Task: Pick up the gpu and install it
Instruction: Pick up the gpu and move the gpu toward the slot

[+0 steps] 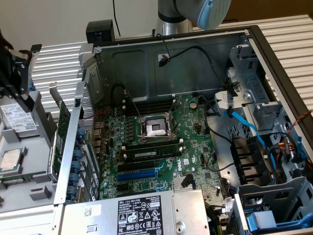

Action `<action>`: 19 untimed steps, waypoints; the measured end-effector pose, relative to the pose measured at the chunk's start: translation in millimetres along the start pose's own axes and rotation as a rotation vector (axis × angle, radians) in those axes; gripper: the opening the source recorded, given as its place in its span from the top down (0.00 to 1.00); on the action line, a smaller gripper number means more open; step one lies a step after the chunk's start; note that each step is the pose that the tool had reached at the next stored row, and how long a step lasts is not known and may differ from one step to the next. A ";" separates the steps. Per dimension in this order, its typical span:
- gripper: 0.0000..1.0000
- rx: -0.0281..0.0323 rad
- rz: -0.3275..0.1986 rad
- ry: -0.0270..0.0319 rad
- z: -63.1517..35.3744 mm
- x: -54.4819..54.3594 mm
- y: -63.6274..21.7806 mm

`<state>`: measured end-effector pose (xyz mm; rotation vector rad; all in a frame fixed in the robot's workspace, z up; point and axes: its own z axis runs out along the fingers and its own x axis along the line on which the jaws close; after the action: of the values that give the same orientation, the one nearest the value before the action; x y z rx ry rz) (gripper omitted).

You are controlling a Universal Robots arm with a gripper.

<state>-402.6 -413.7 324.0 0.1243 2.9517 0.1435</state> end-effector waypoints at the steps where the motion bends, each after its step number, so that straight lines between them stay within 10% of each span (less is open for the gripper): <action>1: 0.89 -0.0001 0.000 -0.0002 1.8 0.3 -0.2; 13: 0.57 0.0001 0.002 -0.0008 14.2 2.6 -1.5; 19: 0.57 -0.0003 0.002 -0.0051 24.6 4.3 -5.2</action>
<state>-402.6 -416.4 298.7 0.1267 2.9466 0.1436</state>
